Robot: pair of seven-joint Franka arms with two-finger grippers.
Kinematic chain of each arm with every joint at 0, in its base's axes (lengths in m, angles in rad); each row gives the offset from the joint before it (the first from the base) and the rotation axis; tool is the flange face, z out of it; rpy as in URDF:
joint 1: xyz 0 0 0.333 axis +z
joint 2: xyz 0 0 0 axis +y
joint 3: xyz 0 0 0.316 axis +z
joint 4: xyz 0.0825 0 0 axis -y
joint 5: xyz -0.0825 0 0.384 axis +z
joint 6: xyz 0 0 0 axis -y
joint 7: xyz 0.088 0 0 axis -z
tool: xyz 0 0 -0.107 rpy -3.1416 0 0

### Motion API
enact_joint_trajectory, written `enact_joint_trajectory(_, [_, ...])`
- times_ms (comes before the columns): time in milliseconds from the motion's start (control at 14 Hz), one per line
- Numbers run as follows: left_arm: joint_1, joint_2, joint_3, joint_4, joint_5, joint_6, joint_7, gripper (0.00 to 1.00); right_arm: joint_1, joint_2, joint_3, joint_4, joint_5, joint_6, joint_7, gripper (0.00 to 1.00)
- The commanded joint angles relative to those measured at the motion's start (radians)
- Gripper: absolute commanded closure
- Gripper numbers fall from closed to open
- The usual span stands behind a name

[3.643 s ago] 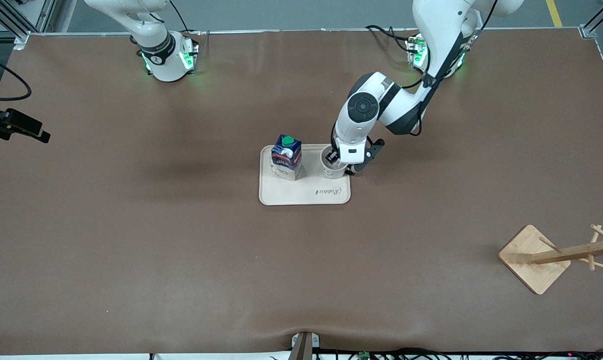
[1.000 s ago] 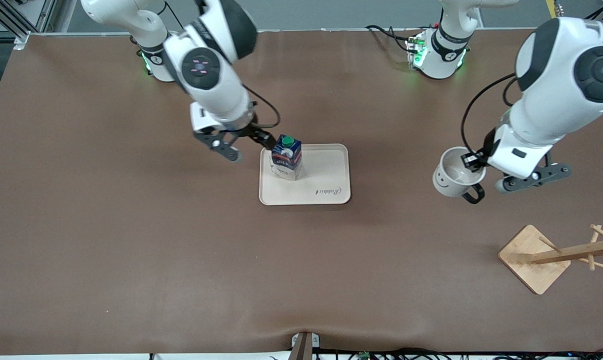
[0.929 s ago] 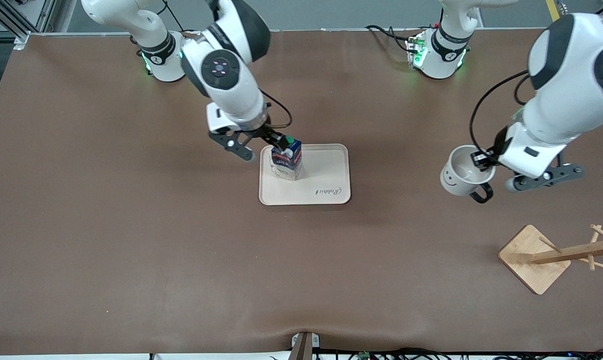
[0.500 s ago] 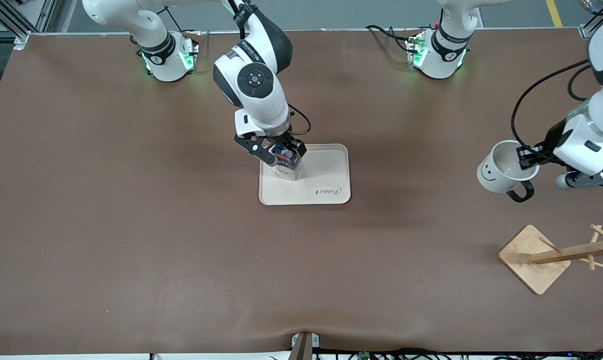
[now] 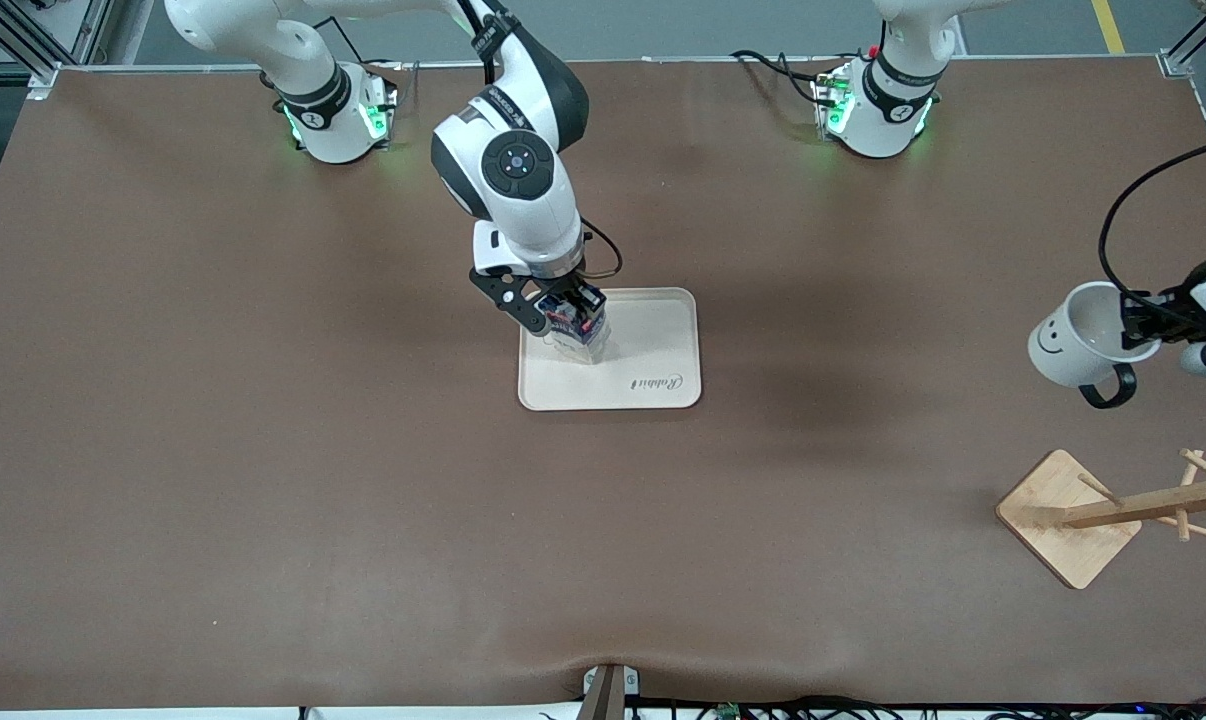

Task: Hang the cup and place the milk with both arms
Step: 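Carry the mug toward the stand while the right gripper carries the milk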

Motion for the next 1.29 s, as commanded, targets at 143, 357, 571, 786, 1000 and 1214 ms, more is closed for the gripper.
enact_joint_trajectory(143, [0.077, 0.057, -0.01, 0.03, 0.017, 0.113, 0.19, 1.0, -0.154, -0.033, 0.003, 0.204, -0.007, -0.372, -0.134, 1.0])
enact_joint_trajectory(357, [0.088, 0.102, -0.01, 0.08, 0.02, 0.122, 0.201, 1.0, -0.286, -0.106, 0.0, 0.189, -0.019, -0.492, -0.385, 1.0])
enact_joint_trajectory(571, [0.118, 0.143, -0.01, 0.119, 0.014, 0.135, 0.24, 1.0, -0.393, -0.195, 0.0, 0.091, -0.138, -0.534, -0.634, 1.0])
enact_joint_trajectory(786, [0.135, 0.156, -0.011, 0.119, 0.004, 0.159, 0.249, 1.0, -0.545, -0.273, 0.002, -0.023, -0.168, -0.5, -0.825, 1.0])
enact_joint_trajectory(1000, [0.152, 0.163, -0.01, 0.117, -0.058, 0.159, 0.252, 1.0, -0.717, -0.358, 0.0, -0.213, -0.169, -0.344, -1.107, 1.0])
enact_joint_trajectory(1214, [0.181, 0.182, -0.011, 0.117, -0.094, 0.159, 0.27, 1.0, -0.824, -0.393, 0.002, -0.382, -0.169, -0.201, -1.167, 1.0])
